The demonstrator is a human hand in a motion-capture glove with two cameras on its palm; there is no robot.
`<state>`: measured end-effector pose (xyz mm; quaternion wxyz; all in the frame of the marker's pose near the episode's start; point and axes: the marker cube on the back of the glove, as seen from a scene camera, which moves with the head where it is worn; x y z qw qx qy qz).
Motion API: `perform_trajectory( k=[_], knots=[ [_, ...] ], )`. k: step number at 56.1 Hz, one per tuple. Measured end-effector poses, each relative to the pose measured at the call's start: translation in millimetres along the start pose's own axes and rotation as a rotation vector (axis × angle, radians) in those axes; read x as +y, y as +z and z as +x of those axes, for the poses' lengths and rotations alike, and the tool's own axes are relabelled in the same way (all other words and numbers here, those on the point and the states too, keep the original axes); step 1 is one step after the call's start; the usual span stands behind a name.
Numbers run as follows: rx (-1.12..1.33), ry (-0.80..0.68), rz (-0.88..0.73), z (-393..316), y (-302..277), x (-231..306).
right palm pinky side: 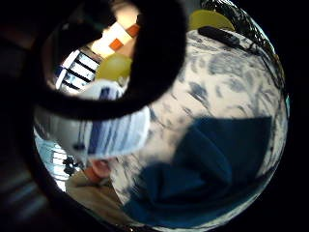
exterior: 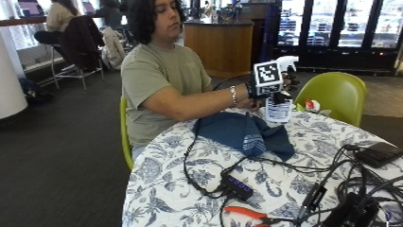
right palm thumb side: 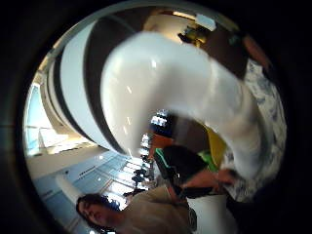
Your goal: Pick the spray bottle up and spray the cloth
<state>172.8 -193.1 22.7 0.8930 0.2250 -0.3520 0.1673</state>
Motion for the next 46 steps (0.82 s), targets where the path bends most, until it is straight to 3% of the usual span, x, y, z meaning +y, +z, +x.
perform_trajectory(
  k=[10,26,46],
  knots=[
    [0.452,0.042,-0.125,-4.3,-39.6,56.6],
    [0.818,0.148,-0.229,-35.1,-69.6,112.0],
    [0.79,0.109,-0.301,-59.7,-84.4,146.0]
  ],
)
